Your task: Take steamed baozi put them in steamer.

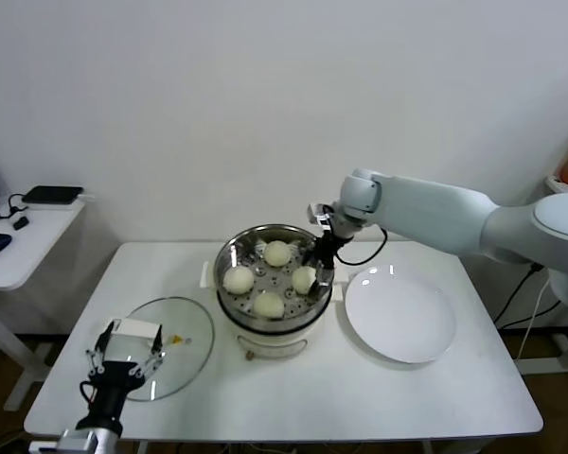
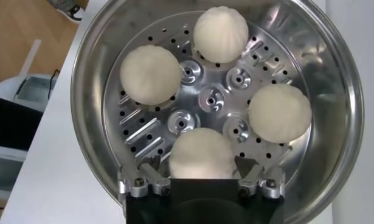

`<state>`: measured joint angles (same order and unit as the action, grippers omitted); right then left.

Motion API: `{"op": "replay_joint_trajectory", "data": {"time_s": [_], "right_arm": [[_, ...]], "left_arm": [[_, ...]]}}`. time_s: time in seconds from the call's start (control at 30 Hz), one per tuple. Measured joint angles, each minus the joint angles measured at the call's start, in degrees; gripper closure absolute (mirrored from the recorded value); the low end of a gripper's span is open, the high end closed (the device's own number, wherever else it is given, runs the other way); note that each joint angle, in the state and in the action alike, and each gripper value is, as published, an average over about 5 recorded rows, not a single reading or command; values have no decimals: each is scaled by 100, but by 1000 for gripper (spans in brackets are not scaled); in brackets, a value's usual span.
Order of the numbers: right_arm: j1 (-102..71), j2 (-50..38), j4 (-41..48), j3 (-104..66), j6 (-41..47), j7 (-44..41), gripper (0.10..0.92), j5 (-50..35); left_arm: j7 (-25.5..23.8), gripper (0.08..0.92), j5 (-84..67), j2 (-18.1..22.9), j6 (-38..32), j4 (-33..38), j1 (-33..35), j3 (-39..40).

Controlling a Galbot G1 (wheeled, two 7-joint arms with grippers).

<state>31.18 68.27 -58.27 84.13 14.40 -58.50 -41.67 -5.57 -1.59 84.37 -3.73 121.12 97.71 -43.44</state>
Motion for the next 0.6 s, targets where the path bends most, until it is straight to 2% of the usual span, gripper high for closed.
{"op": "replay_joint_trajectory", "data": {"time_s": [0.6], "right_arm": [[354, -165, -102, -179, -40, -62, 203, -274]], "left_arm": [[1, 177, -7, -16, 5, 18, -14, 11]]}}
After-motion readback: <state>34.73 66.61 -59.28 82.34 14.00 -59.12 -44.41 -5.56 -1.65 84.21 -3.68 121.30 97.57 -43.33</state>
